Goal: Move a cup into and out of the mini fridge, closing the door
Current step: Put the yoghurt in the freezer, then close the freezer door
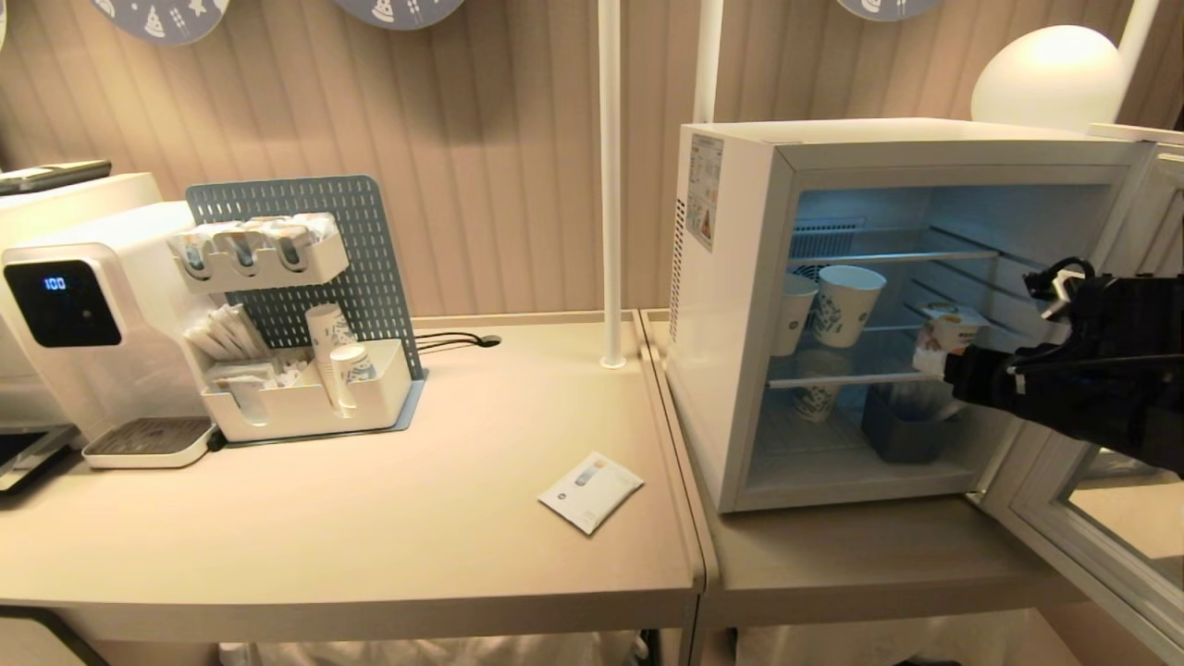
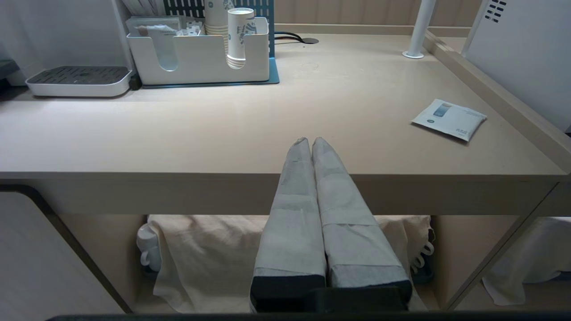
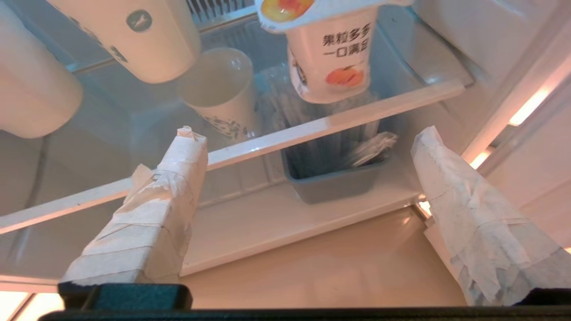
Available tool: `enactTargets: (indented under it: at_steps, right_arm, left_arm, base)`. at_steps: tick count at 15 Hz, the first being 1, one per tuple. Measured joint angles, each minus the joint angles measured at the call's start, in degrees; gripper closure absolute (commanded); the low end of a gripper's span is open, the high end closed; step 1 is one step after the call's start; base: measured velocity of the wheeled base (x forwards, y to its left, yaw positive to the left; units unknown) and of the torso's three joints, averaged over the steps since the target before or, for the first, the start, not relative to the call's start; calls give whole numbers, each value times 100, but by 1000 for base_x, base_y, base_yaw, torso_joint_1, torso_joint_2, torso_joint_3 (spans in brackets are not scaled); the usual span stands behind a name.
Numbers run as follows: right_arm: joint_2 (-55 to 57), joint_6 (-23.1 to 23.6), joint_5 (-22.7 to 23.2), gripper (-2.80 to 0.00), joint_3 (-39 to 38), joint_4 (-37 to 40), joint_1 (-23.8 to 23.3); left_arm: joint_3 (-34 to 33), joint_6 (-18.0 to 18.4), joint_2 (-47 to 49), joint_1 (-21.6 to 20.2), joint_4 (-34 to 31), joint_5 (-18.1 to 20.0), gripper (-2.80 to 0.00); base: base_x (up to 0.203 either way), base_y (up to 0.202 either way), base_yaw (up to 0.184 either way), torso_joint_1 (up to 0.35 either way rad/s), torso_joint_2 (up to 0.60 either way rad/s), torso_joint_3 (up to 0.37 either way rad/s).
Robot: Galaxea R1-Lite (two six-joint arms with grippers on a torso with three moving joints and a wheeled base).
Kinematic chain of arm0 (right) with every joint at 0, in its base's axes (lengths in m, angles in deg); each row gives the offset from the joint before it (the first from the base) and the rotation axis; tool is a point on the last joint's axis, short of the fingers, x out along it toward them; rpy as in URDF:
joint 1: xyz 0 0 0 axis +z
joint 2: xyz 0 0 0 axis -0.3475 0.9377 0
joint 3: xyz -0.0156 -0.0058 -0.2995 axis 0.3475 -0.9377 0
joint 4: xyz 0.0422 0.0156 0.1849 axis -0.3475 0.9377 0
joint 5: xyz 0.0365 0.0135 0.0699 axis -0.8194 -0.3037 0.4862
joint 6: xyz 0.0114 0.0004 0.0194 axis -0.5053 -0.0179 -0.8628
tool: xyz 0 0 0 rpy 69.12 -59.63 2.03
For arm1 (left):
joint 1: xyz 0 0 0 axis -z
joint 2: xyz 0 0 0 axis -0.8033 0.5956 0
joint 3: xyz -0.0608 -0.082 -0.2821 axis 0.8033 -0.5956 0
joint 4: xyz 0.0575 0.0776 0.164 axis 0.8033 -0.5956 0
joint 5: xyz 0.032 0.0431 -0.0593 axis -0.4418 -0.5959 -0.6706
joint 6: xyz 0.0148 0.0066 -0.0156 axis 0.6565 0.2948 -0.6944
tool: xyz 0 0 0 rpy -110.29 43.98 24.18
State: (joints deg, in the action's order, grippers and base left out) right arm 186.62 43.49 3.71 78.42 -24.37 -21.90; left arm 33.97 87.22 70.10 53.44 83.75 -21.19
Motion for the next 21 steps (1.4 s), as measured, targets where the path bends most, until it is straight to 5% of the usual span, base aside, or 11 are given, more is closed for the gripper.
enactTargets:
  at_steps: [6,13,14,17,21]
  right_arm:
    - [-254,-4,89,-280,-132,1,-1]
    - [-2044,37,99,-280,-1122,223,4]
    - [-2471,43,83,0,-1260,393,5]
    - [-4042,52,55,0,-1297,1581,2]
    - [-6263,-61,35,0,-310,4545,-74]
  left_arm:
    - [0,2,1,0,1,0,0]
    - [0,0,2,0,1,1,0]
    - [0,0,2,0,1,0,0]
    - [0,0,0,0,1,2,0]
    - [0,2,0,0,5,2,0]
  base:
    - [0,0,0,0,0,0]
    - [0,0,0,0,0,0]
    - [0,0,0,0,0,0]
    - [0,0,0,0,0,0]
    - [0,0,0,0,0,0]
